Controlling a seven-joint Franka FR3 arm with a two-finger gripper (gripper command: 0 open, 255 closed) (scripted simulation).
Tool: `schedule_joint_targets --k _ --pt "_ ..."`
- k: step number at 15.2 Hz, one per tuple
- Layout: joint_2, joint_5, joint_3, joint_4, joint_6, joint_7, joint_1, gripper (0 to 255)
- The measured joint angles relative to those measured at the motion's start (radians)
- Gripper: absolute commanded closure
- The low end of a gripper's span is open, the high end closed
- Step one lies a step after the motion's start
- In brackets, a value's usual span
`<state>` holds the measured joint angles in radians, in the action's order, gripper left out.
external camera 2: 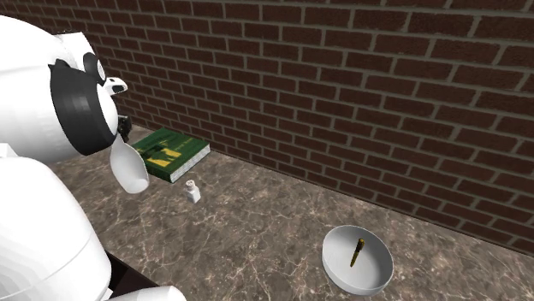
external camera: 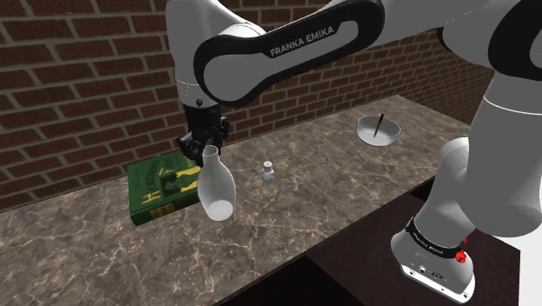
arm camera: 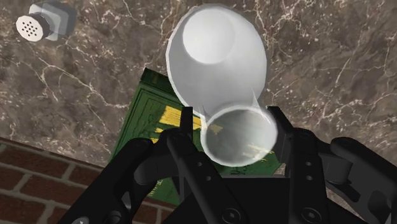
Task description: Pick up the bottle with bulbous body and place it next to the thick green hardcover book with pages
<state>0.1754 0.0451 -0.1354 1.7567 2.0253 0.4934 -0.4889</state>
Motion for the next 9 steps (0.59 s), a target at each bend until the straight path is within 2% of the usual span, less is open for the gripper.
schedule_joint_targets --k 5,9 --pt "0.021 0.005 0.001 0.041 0.063 0.004 -0.001 255" --pt "0.024 0.005 0.001 0.055 0.079 0.005 -0.001 255"
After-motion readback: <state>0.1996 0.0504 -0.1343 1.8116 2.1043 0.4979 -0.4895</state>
